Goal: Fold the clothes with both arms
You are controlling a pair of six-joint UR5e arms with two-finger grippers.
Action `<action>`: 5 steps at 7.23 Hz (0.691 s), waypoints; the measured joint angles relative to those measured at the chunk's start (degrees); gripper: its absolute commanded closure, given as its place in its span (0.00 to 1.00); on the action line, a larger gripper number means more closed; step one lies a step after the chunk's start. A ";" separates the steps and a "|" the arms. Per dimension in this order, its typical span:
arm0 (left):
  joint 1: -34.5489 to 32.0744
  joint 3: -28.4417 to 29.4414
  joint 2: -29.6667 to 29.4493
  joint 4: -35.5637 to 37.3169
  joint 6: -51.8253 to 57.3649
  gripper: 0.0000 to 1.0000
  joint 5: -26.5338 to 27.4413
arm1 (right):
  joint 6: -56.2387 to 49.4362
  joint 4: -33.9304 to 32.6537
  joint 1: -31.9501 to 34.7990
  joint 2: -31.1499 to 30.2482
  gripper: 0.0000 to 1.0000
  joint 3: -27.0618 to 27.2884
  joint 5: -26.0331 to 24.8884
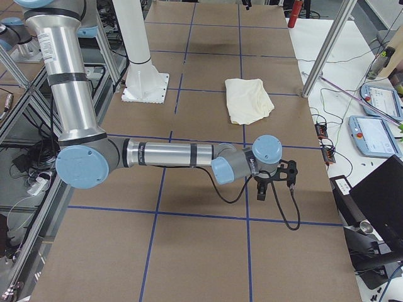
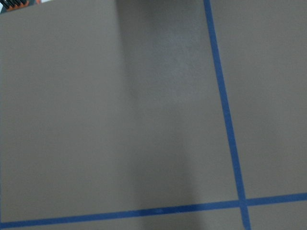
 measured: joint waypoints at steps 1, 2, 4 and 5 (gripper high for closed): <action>-2.05 -2.99 0.50 8.62 5.63 0.15 -0.09 | -1.64 -0.34 0.18 -2.57 0.00 1.61 0.08; -3.67 -7.21 1.08 18.21 10.21 0.00 -0.18 | -2.51 -1.63 0.04 -3.79 0.00 2.84 0.18; -5.05 -17.54 4.84 33.52 15.51 0.00 -0.71 | -4.09 -8.54 -0.85 -4.32 0.00 7.01 0.33; -5.27 -22.96 7.57 38.60 16.38 0.00 -1.28 | -5.21 -13.42 -1.28 -4.55 0.00 10.52 0.32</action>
